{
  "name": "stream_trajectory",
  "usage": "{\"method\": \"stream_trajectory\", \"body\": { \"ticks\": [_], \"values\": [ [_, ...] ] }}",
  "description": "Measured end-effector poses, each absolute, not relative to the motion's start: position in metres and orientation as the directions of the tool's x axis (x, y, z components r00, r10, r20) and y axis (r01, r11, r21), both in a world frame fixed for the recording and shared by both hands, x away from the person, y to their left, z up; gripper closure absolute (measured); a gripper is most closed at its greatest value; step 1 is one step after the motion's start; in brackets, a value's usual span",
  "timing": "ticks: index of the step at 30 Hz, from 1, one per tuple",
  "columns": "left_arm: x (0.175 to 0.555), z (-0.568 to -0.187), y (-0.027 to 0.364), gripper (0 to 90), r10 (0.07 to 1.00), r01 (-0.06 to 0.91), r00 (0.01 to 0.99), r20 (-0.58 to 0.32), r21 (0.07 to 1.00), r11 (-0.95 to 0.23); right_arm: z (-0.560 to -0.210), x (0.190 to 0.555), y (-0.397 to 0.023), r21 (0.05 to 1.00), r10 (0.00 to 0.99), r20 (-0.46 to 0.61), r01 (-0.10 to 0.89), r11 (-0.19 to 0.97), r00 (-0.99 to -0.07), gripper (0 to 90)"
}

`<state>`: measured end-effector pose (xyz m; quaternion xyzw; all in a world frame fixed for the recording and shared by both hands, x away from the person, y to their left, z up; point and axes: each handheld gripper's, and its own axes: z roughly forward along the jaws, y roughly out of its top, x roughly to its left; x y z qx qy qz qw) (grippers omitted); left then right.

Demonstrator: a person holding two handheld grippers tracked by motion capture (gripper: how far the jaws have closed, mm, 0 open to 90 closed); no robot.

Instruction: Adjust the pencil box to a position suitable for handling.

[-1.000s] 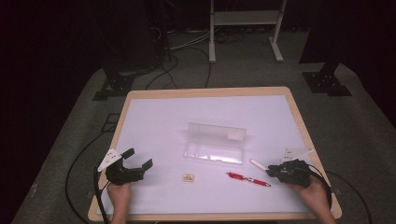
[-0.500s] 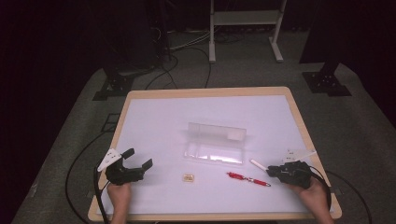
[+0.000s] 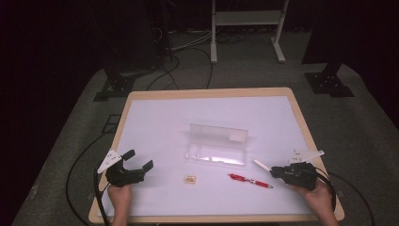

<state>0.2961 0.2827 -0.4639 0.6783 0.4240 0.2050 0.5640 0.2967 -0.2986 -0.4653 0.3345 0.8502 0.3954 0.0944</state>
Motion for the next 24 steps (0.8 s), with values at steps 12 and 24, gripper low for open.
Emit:
{"method": "stream_trajectory", "body": {
  "ticks": [12,24],
  "values": [
    [0.296,-0.464,0.283,0.0,0.805,0.342,0.560,-0.196,0.940,-0.009,-0.439,0.304,-0.283,0.765,0.592,0.089,0.435,0.474,-0.801,78.1],
    [0.296,-0.464,0.283,0.0,0.801,0.341,0.564,-0.201,0.940,-0.004,-0.425,0.319,-0.250,0.746,0.526,0.040,0.376,0.550,-0.849,78.0]
  ]
}}
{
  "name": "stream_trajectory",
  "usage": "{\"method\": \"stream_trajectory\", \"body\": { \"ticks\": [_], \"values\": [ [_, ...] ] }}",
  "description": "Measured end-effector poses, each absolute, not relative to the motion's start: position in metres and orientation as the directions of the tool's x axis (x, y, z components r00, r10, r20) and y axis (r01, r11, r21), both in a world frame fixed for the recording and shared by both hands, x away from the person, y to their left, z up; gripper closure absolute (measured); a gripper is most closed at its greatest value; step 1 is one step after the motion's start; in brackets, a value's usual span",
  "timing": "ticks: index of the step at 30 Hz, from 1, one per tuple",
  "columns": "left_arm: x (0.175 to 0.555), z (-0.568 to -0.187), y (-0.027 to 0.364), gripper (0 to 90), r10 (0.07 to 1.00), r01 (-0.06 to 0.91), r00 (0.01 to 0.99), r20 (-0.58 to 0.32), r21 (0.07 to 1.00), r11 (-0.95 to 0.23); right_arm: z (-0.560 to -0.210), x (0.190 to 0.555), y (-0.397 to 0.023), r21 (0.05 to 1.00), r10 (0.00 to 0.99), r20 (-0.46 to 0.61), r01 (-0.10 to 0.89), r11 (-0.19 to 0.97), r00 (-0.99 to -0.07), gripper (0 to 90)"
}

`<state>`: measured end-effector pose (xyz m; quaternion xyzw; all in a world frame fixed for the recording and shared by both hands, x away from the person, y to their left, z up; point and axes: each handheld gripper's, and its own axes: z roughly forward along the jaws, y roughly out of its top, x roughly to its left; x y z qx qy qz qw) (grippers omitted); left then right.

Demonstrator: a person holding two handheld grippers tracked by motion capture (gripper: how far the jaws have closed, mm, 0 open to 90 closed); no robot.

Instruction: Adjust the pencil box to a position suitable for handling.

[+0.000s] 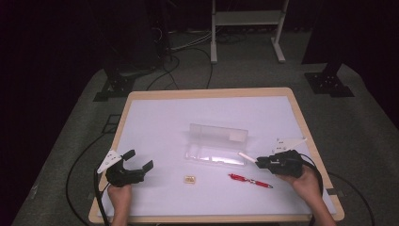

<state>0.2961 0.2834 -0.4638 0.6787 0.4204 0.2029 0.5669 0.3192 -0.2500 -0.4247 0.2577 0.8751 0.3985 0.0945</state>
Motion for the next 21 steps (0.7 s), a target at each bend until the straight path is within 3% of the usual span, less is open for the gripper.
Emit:
{"method": "stream_trajectory", "body": {
  "ticks": [21],
  "values": [
    [0.298,-0.464,0.284,0.0,0.799,0.345,0.565,-0.207,0.939,0.000,-0.403,0.354,-0.195,0.722,0.432,0.024,0.315,0.616,-0.901,78.0]
  ]
}}
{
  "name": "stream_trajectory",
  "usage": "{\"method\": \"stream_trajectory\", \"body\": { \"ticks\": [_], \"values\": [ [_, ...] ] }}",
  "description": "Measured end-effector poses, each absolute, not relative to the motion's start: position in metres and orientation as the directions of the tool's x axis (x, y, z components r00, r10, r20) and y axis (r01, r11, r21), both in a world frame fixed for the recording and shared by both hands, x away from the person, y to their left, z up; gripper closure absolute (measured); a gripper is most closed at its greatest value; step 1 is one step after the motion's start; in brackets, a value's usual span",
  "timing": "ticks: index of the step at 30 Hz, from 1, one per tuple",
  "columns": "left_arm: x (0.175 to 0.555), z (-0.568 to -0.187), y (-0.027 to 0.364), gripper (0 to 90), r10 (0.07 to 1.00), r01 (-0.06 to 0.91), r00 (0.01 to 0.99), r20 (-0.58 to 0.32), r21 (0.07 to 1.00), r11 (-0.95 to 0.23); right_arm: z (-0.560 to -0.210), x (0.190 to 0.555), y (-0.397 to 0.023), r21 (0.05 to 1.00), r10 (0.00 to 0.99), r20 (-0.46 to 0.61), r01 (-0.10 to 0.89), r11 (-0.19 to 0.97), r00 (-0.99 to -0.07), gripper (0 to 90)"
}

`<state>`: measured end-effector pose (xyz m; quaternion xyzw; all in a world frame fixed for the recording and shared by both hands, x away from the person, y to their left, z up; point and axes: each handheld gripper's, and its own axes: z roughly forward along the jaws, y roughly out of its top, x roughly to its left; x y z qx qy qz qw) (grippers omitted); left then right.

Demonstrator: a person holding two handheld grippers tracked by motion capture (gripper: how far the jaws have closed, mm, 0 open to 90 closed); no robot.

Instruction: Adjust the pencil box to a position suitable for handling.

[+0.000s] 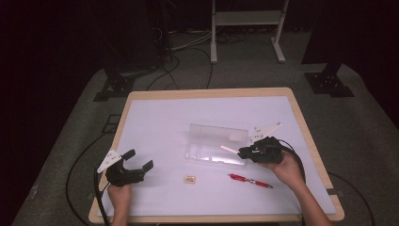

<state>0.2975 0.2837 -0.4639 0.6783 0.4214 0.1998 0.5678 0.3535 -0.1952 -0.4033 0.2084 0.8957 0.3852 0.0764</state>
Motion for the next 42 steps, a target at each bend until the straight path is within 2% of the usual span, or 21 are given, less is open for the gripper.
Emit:
{"method": "stream_trajectory", "body": {
  "ticks": [14,42],
  "values": [
    [0.298,-0.464,0.284,0.0,0.797,0.343,0.567,-0.208,0.939,0.001,-0.403,0.381,-0.157,0.673,0.360,-0.006,0.262,0.691,-0.933,78.1],
    [0.299,-0.464,0.284,0.0,0.796,0.342,0.568,-0.210,0.940,0.004,-0.438,0.408,-0.136,0.606,0.350,0.033,0.297,0.737,-0.936,78.0]
  ]
}}
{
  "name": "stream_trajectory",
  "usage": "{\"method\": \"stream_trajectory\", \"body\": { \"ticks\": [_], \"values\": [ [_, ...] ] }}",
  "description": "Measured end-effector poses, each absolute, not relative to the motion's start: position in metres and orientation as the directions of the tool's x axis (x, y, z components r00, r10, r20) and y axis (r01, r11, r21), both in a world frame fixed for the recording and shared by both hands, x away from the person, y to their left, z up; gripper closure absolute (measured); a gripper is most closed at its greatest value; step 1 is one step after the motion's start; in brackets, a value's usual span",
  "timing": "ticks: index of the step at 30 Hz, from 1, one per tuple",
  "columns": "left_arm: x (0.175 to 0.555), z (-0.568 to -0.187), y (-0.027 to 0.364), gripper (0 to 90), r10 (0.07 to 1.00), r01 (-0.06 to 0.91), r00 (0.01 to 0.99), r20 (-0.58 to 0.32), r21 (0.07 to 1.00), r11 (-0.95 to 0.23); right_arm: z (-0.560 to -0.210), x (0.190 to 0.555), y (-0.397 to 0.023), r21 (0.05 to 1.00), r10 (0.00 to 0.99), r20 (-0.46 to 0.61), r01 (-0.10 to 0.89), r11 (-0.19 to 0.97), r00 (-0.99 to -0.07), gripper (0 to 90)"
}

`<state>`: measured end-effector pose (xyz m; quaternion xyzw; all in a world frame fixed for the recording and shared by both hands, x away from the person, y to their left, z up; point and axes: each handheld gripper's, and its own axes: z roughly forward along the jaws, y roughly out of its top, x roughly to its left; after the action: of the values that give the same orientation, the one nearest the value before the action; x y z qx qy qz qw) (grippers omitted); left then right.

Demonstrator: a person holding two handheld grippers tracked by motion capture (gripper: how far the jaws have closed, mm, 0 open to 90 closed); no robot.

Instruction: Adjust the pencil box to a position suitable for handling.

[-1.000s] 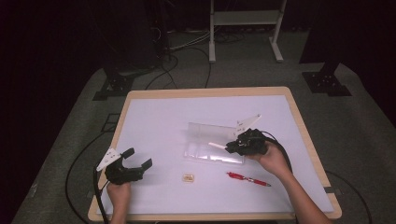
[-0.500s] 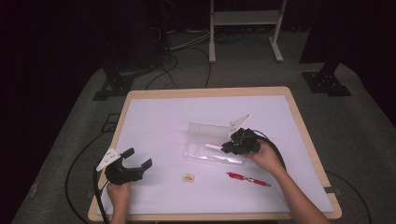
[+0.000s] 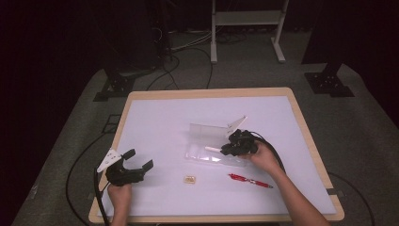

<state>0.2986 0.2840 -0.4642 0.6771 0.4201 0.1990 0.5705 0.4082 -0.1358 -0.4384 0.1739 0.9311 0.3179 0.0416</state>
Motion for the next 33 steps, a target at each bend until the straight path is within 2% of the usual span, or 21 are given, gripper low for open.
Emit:
{"method": "stream_trajectory", "body": {
  "ticks": [33],
  "values": [
    [0.299,-0.464,0.284,0.0,0.797,0.343,0.566,-0.212,0.939,0.006,-0.448,0.418,-0.130,0.578,0.351,0.067,0.323,0.749,-0.934,77.2]
  ]
}}
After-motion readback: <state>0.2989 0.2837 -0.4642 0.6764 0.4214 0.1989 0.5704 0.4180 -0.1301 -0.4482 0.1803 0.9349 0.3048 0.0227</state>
